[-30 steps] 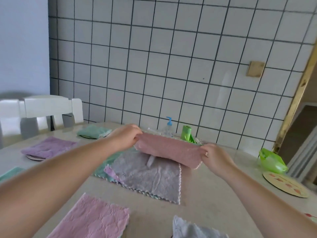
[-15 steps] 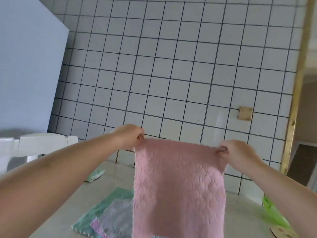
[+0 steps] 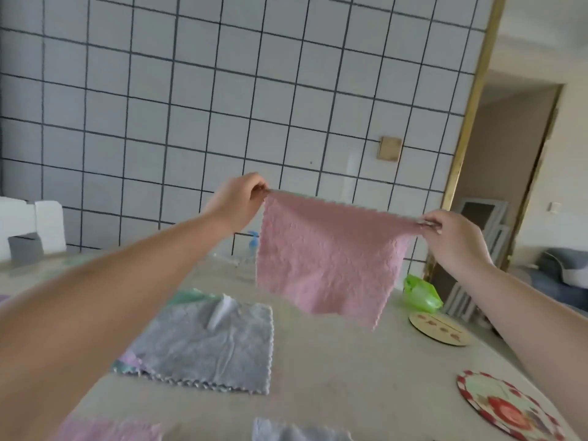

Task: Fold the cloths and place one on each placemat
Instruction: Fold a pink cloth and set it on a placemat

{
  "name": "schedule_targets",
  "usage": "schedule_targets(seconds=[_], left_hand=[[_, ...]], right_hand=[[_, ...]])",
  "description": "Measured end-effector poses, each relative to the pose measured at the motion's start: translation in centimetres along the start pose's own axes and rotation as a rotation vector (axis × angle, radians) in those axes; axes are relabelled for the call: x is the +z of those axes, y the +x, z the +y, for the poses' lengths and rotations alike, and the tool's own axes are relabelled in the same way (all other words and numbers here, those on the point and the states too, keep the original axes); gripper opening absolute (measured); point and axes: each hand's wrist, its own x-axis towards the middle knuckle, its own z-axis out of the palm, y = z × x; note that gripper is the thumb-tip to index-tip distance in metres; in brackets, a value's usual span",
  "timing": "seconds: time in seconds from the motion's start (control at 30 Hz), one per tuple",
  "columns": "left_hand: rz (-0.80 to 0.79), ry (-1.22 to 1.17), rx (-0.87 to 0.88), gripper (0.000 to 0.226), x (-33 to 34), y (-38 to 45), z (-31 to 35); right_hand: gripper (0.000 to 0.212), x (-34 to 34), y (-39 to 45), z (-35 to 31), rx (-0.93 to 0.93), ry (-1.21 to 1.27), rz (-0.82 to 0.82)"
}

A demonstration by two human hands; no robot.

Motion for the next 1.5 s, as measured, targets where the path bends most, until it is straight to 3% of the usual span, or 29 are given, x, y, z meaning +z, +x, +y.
schedule_targets(seconds=[0.13, 0.27, 0.37, 0.47, 0.77, 0.9, 1.03, 1.27, 1.5], left_hand=[[-0.122, 0.056, 0.077, 0.015, 3.3, -4.7, 0.5], [-0.319, 0.137, 0.147, 0.01, 6.2, -11.1, -1.1], [-0.495, 0.106, 0.042, 0.008, 7.7, -15.3, -1.5], [-0.609, -0.024, -0.077, 0.017, 8.8, -17.5, -1.7], [-0.664, -0.212, -0.389, 0.009, 13.7, -17.3, -4.0], [-0.618, -0.246, -0.491, 0.044, 17.0, -15.5, -5.5], [-0.613, -0.29, -0.598, 0.058, 20.0, -13.2, -6.5], [-0.634, -0.178, -0.57, 0.076, 23.5, -11.7, -8.2], [-0.657, -0.075, -0.561, 0.077, 24.4, -11.2, -8.5]], right_hand=[[0.023, -1.4, -4.9, 3.9, 0.066, 0.032, -0.064], [0.014, -0.9, -11.6, 7.9, 0.118, 0.028, -0.318], [0.011, 0.2, -16.6, 10.8, 0.2, 0.008, -0.509], [0.013, 0.9, -19.9, 12.3, 0.285, 0.009, -0.561], [0.024, 5.5, -19.6, 14.8, 0.412, 0.098, -0.486], [0.025, 8.2, -16.9, 15.8, 0.453, 0.06, -0.469], [0.021, 10.5, -14.6, 17.0, 0.464, -0.013, -0.505], [0.021, 11.8, -13.2, 18.6, 0.524, -0.046, -0.564], [0.021, 12.6, -12.7, 18.8, 0.532, -0.092, -0.561]])
